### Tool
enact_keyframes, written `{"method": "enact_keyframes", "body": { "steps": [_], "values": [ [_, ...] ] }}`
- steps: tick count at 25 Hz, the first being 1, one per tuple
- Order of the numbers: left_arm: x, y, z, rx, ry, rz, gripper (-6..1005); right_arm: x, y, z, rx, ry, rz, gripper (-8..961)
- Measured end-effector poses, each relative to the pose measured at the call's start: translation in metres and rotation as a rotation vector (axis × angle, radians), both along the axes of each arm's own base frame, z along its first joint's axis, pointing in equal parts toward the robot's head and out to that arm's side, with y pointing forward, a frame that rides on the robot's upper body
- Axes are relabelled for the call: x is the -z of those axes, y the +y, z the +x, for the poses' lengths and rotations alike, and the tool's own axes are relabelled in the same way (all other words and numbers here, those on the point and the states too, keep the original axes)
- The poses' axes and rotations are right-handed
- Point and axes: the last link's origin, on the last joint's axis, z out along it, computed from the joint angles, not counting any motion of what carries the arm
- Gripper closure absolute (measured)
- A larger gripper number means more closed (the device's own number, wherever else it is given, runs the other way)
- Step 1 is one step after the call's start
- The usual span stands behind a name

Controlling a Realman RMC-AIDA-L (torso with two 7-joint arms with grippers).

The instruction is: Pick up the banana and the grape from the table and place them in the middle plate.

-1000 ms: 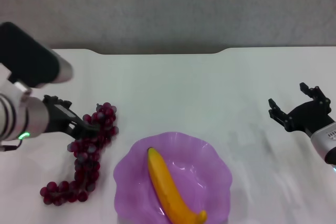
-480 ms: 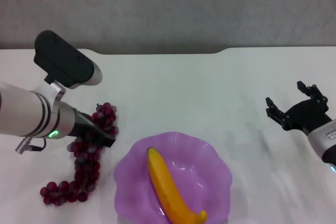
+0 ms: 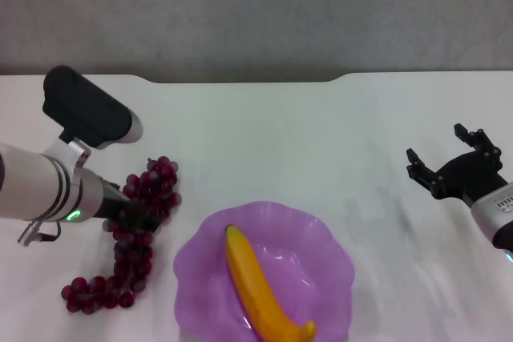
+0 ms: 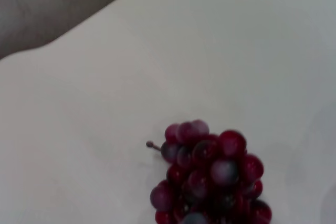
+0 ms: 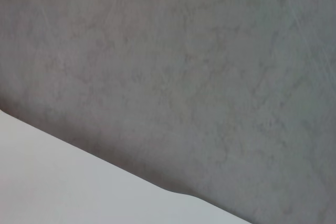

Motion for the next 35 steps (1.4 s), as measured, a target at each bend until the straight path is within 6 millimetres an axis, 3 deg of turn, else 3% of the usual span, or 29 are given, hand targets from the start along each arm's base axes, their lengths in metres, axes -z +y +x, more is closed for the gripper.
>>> {"method": "enact_keyframes", "body": {
  "steps": [15,20,28,35],
  "values": [
    [0.010,0.004,-0.011,-0.042,-0.031,0.034,127,0.000,0.000,0.000,-0.001,0.000,0.001,77],
    [0.010,0.005,-0.012,-0.039,-0.036,0.047,344,0.000,0.000,0.000,-0.001,0.000,0.001,77],
    [0.009,0.006,-0.015,-0.037,-0.041,0.064,567,-0.001,-0.001,0.000,-0.002,0.003,0.004,78],
    [0.006,0.004,-0.019,-0.020,-0.063,0.105,649,-0.001,-0.002,0.001,0.001,0.003,0.004,78]
  ]
}}
